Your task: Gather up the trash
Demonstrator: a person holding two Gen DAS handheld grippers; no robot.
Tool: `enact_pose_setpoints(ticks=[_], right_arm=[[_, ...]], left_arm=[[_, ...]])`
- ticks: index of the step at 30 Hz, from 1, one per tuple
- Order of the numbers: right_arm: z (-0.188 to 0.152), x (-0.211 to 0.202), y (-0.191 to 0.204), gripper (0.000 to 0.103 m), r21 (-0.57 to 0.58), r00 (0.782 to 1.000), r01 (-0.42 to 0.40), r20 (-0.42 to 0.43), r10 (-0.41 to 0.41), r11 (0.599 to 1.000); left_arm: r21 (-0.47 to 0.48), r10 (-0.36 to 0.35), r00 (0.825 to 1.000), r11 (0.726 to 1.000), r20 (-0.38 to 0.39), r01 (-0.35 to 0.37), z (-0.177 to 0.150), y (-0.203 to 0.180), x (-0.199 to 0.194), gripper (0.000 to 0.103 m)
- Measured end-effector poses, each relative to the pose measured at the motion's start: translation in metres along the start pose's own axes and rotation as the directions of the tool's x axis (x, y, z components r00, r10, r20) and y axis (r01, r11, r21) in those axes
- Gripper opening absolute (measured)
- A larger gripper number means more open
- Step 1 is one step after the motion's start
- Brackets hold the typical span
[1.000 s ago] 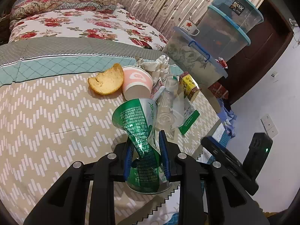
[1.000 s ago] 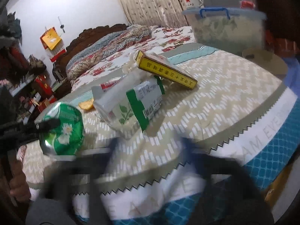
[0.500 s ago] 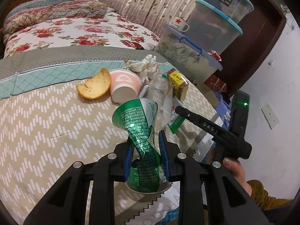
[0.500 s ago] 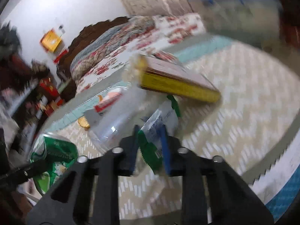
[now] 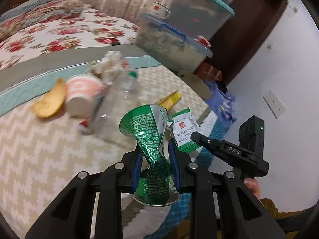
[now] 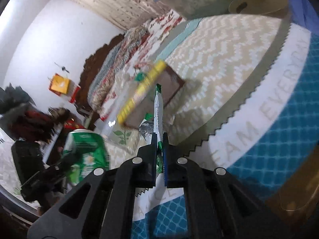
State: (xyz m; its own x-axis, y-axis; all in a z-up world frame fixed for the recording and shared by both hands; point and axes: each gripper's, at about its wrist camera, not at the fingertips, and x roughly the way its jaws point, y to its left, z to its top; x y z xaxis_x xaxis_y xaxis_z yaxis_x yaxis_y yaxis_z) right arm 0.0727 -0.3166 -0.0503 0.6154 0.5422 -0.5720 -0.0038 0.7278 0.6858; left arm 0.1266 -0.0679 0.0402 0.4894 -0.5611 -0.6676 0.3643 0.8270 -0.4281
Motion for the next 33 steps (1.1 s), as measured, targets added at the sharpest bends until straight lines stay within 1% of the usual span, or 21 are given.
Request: enact_pose_setpoints(ticks=[2,3,5,10,16,17,20,22,23,25,27,28,29,30,31,33], right_arm=[[0.004,-0.009,-0.004,0.007,0.005,1.000,-0.011,0.023,0.011,1.000],[0.008,-0.016,-0.007,0.007,0.005,0.999,-0.013,0.048,0.013,1.000],[0.014,-0.025,-0.013,0.007,-0.010,0.996,0.008,0.085,-0.007,1.000],[0.027,-0.038,-0.038,0.007,0.023,0.992,0.017,0.125,-0.020,1.000],[0.058,-0.059,-0.065,0.007,0.051,0.979,0.025,0.202,-0.035,0.998],[0.063,-0.062,-0.069,0.007,0.054,0.977,0.026,0.210,-0.037,0.998],[0.085,-0.070,-0.083,0.007,0.050,0.967,0.043,0.247,-0.054,0.998],[0.105,-0.074,-0.093,0.007,0.044,0.955,0.073,0.283,-0.083,0.996],[0.115,-0.075,-0.097,0.007,0.047,0.950,0.083,0.297,-0.093,0.995],[0.141,-0.076,-0.109,0.007,0.064,0.937,0.108,0.326,-0.123,0.992],[0.165,-0.077,-0.123,0.007,0.079,0.924,0.137,0.349,-0.156,0.987],[0.178,-0.077,-0.130,0.007,0.086,0.912,0.166,0.364,-0.186,0.982],[0.188,-0.077,-0.136,0.007,0.092,0.906,0.183,0.371,-0.204,0.979],[0.204,-0.075,-0.145,0.008,0.103,0.901,0.198,0.372,-0.222,0.975],[0.213,-0.072,-0.150,0.011,0.111,0.901,0.204,0.367,-0.231,0.973],[0.231,-0.064,-0.159,0.012,0.128,0.898,0.220,0.362,-0.252,0.967]], left_arm=[[0.038,-0.005,1.000,0.999,-0.011,0.005,0.008,-0.013,0.010,0.024],[0.056,-0.006,1.000,0.998,-0.017,0.007,0.013,-0.020,0.015,0.024],[0.088,-0.011,0.999,0.996,-0.031,0.013,0.025,-0.034,0.030,0.024],[0.135,-0.020,0.997,0.990,-0.070,0.030,0.049,-0.062,0.062,0.023],[0.192,-0.021,0.995,0.981,-0.095,0.039,0.080,-0.091,0.096,0.023],[0.207,-0.019,0.995,0.978,-0.101,0.040,0.087,-0.098,0.107,0.023],[0.236,-0.012,0.992,0.971,-0.122,0.041,0.106,-0.113,0.133,0.023],[0.260,-0.011,0.990,0.965,-0.140,0.048,0.123,-0.128,0.156,0.023],[0.282,-0.009,0.989,0.958,-0.146,0.051,0.137,-0.139,0.173,0.023],[0.307,-0.010,0.989,0.950,-0.148,0.055,0.153,-0.154,0.193,0.023],[0.324,-0.016,0.989,0.944,-0.148,0.064,0.176,-0.170,0.221,0.023],[0.331,-0.016,0.989,0.942,-0.149,0.065,0.190,-0.179,0.239,0.023],[0.335,-0.017,0.988,0.940,-0.151,0.067,0.200,-0.186,0.254,0.024],[0.337,-0.017,0.988,0.939,-0.152,0.068,0.207,-0.191,0.266,0.024],[0.339,-0.014,0.988,0.938,-0.151,0.066,0.213,-0.196,0.277,0.024],[0.347,0.002,0.992,0.937,-0.129,0.043,0.225,-0.203,0.303,0.027]])
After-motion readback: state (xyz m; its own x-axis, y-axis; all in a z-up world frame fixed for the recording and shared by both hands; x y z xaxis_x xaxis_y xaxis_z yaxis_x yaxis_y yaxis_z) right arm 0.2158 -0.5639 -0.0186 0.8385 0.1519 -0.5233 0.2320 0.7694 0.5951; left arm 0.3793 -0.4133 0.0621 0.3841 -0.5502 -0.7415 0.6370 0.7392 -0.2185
